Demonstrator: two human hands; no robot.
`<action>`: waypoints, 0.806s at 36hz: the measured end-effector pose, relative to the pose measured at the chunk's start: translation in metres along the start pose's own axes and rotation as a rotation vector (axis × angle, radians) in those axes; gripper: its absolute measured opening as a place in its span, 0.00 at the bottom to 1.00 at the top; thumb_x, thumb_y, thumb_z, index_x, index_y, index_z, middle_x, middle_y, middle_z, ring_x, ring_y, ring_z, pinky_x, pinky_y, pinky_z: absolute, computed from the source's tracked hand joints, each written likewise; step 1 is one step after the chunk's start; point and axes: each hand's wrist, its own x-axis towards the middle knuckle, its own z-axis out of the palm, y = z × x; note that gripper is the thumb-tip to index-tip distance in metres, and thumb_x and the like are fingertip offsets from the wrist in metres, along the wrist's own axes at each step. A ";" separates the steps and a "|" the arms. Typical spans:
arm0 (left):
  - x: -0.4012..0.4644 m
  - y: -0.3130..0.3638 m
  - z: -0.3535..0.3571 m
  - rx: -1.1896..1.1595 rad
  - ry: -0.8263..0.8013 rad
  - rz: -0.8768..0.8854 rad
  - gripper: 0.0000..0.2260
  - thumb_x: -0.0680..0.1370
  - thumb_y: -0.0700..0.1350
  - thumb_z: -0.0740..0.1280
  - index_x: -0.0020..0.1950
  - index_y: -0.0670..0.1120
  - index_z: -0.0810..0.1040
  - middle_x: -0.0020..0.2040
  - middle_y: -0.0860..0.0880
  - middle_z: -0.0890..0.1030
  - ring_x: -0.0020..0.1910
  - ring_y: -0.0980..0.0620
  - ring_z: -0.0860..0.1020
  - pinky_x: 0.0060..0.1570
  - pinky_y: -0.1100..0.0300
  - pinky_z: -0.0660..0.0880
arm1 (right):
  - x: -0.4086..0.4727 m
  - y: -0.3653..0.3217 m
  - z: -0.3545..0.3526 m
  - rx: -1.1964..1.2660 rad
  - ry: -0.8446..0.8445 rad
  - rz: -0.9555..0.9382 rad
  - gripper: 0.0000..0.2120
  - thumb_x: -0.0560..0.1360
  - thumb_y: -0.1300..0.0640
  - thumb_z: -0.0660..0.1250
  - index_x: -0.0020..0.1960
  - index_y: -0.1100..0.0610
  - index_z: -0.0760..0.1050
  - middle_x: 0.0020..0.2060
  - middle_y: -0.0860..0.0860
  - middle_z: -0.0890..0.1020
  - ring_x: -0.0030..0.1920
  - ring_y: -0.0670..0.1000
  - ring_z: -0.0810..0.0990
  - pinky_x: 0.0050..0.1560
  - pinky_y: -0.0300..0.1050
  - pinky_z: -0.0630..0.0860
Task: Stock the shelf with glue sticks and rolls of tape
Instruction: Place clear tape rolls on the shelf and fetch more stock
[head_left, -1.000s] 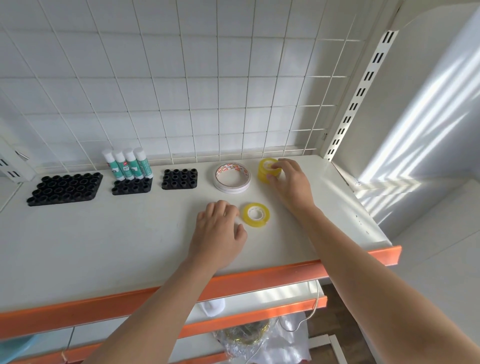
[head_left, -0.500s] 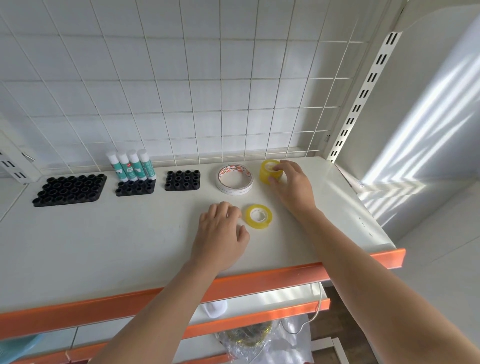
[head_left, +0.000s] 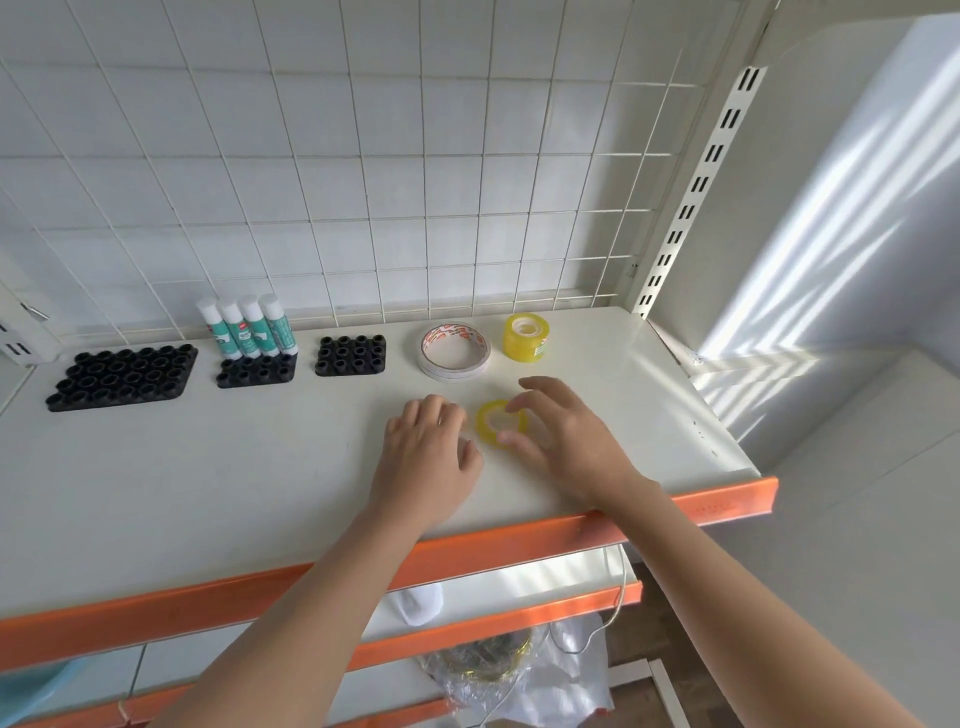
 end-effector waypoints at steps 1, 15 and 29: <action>0.000 0.000 0.000 -0.002 0.002 0.000 0.14 0.70 0.52 0.55 0.45 0.47 0.76 0.45 0.48 0.76 0.47 0.44 0.74 0.44 0.50 0.72 | -0.001 0.000 0.001 -0.029 -0.039 0.002 0.24 0.72 0.35 0.62 0.56 0.53 0.78 0.63 0.55 0.75 0.61 0.56 0.76 0.58 0.50 0.74; 0.000 0.000 0.002 -0.031 0.021 0.000 0.16 0.70 0.52 0.55 0.46 0.46 0.77 0.46 0.49 0.77 0.47 0.44 0.75 0.45 0.50 0.73 | 0.018 0.010 -0.003 -0.065 0.200 0.051 0.12 0.70 0.53 0.75 0.52 0.56 0.81 0.53 0.53 0.79 0.53 0.56 0.79 0.47 0.49 0.78; -0.001 0.001 0.000 -0.061 0.023 -0.007 0.14 0.70 0.51 0.56 0.46 0.47 0.77 0.47 0.49 0.77 0.47 0.44 0.74 0.46 0.50 0.73 | 0.094 0.027 -0.013 -0.050 0.200 0.258 0.11 0.74 0.51 0.71 0.53 0.56 0.79 0.55 0.52 0.76 0.54 0.52 0.76 0.50 0.46 0.73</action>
